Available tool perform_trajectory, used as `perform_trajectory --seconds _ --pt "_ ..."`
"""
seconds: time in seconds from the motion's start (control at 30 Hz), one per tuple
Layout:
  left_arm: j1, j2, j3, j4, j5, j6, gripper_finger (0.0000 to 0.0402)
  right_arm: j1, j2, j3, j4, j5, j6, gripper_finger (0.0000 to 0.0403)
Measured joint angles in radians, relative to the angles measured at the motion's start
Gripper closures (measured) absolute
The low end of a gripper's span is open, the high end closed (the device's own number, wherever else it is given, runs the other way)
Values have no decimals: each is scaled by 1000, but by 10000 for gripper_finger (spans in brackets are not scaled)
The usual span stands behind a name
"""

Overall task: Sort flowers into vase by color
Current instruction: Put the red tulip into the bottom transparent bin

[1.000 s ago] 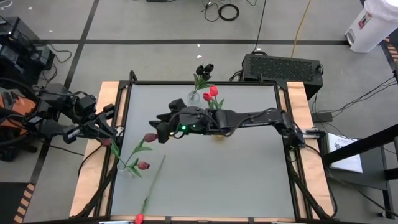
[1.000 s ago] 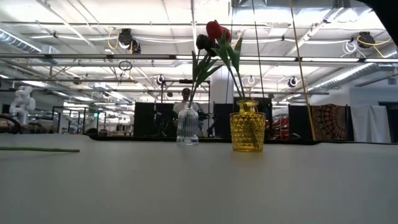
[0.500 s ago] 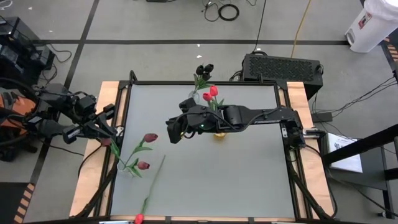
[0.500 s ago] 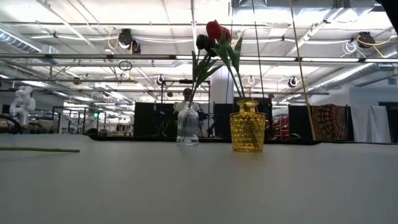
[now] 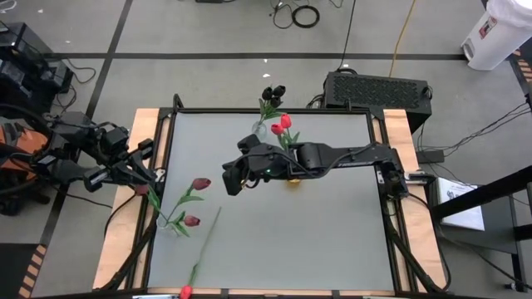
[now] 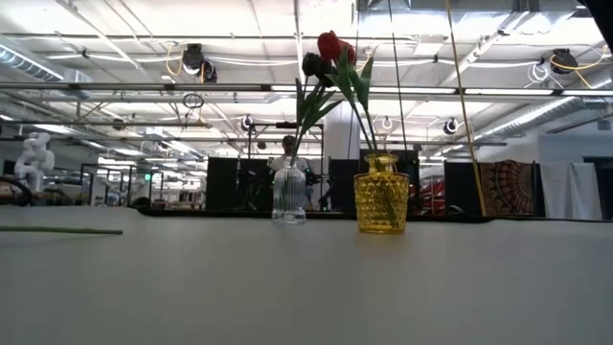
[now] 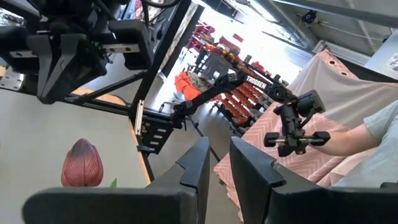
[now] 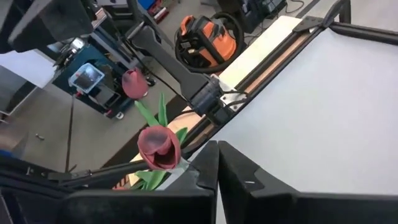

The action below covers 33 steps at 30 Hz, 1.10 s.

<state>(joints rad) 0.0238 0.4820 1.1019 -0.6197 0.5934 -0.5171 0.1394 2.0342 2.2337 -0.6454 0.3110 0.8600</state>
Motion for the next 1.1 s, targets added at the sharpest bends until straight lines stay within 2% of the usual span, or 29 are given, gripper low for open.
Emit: perform_trajectory --seconds 0.53,0.73,1.1 --pt "0 0 0 5 0 2 333 34 53 0 74 -4 88 403" --pt "0 0 0 6 0 2 333 32 92 0 154 -4 101 403" --pt "0 0 0 5 0 1 333 33 104 1 168 -23 121 403"
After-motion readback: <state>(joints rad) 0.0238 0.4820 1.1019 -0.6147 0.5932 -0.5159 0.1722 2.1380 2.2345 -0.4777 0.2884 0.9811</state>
